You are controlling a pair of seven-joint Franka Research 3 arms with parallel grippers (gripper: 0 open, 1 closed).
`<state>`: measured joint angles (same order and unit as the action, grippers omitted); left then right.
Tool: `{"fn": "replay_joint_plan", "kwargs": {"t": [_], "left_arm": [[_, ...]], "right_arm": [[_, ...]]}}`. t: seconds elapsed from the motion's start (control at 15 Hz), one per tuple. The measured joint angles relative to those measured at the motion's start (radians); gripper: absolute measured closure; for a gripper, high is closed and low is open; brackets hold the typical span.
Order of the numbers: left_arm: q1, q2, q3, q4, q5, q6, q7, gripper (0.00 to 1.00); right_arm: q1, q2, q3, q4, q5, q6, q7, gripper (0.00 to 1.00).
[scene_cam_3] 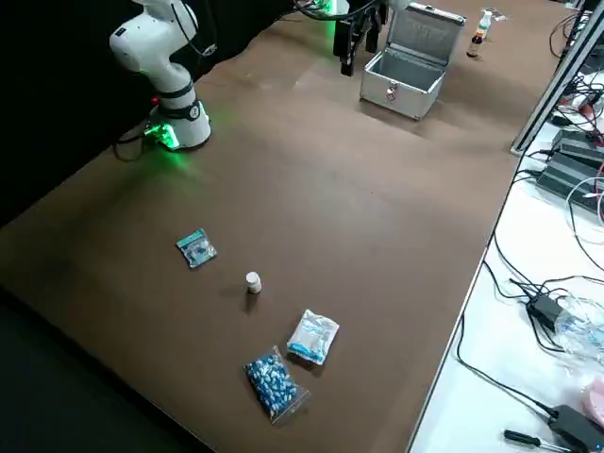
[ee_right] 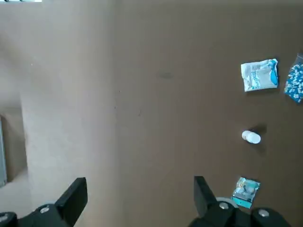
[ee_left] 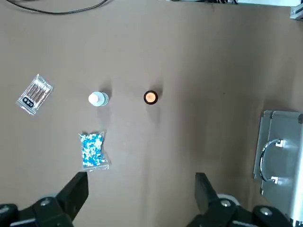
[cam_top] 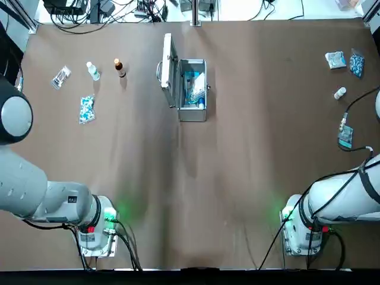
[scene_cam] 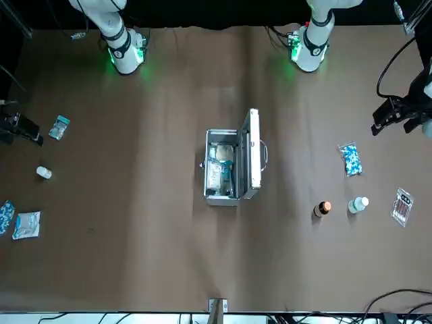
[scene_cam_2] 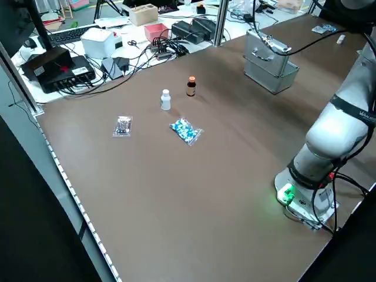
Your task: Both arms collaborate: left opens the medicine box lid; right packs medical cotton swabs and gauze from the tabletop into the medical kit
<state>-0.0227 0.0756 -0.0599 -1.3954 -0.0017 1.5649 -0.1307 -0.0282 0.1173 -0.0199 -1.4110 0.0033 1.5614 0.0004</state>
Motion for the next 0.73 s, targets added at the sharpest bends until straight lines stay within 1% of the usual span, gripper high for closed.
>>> {"fn": "replay_joint_plan", "kwargs": {"t": [0.2, 0.73], "left_arm": [[0.0, 0.0, 0.0, 0.0, 0.0, 0.0, 0.0, 0.0], [0.001, 0.0, 0.0, 0.0, 0.0, 0.0, -0.005, 0.0]], "right_arm": [[-0.003, 0.0, 0.005, -0.009, -0.006, -0.027, 0.0, 0.01], [-0.019, 0.0, 0.004, -0.041, 0.002, -0.016, 0.0, 0.01]]}}
